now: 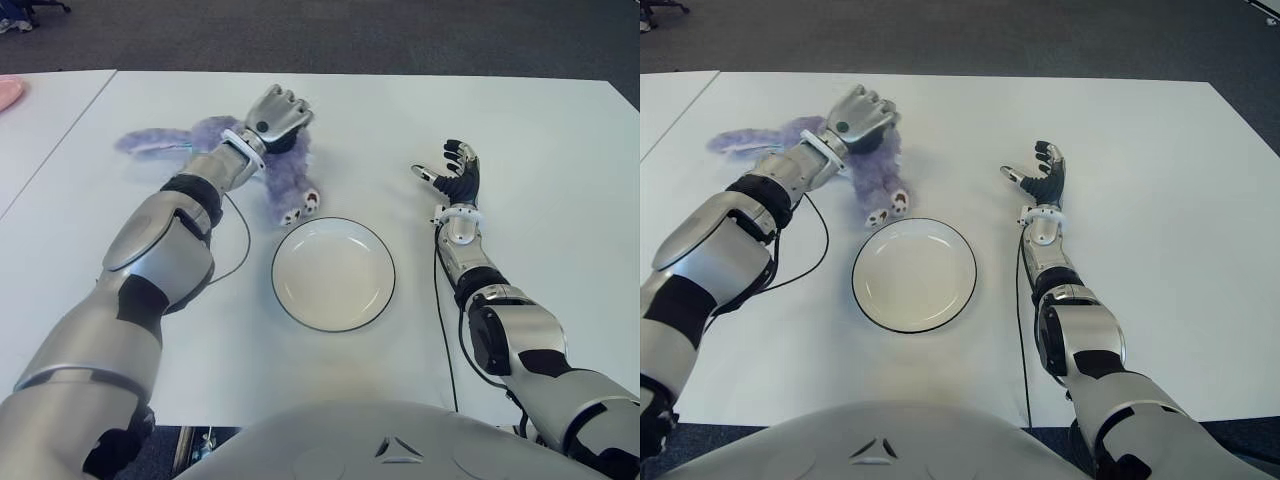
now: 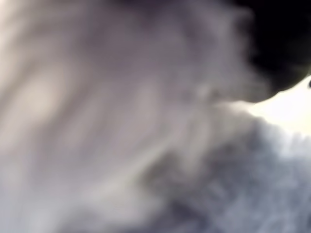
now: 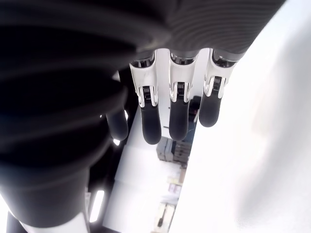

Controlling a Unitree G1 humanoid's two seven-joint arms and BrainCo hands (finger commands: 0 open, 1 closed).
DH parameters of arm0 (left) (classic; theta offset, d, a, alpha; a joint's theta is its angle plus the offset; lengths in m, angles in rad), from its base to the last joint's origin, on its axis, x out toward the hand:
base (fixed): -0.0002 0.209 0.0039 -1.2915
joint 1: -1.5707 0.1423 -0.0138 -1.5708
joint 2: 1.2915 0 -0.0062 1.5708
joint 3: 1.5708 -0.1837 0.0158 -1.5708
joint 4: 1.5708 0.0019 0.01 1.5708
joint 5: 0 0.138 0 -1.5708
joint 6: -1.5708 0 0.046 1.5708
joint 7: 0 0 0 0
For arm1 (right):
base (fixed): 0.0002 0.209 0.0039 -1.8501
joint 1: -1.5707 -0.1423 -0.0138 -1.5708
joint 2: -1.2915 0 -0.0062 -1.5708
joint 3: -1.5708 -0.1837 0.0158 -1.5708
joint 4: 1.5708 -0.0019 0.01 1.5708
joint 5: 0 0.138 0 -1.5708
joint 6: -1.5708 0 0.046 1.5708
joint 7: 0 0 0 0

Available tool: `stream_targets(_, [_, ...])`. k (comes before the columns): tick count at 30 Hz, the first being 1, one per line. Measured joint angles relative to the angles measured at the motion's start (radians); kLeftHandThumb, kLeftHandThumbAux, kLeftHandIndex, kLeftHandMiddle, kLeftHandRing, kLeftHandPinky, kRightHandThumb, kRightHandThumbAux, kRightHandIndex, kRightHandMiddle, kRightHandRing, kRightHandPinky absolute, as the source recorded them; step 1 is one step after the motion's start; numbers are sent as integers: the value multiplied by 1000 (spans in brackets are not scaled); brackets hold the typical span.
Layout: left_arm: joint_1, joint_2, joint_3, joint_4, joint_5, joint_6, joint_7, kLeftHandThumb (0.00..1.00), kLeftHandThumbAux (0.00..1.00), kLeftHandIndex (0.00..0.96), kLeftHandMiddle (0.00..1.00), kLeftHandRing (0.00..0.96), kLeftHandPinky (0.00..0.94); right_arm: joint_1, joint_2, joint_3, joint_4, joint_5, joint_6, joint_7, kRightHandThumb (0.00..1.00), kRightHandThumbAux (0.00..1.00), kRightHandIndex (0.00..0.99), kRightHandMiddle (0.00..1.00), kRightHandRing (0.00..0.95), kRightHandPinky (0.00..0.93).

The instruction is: Put the doll into the plate.

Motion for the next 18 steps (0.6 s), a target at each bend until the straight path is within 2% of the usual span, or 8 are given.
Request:
stream_targets(2, [0, -2, -17, -25, 13, -27, 55, 771, 690, 432, 775, 883, 890, 0, 0, 0, 0, 0, 0, 0, 0, 854, 224, 236, 200, 193])
stream_targets(5, [0, -7, -32, -56, 25, -63, 123, 741, 699, 439, 845, 889, 889, 0, 0, 1, 0, 0, 0, -2, 0, 854, 227, 235, 196, 187])
stream_targets(12, [4, -8, -37, -128, 29, -138, 210, 720, 705, 441, 875, 886, 882, 0, 0, 4, 0, 0, 0, -8, 0, 865, 220, 233, 195, 197])
stream_targets(18, [19, -8, -35, -196, 27, -198, 231, 714, 706, 442, 873, 876, 874, 0, 0, 5, 0, 0, 0, -13, 0, 871, 219, 229, 190, 190])
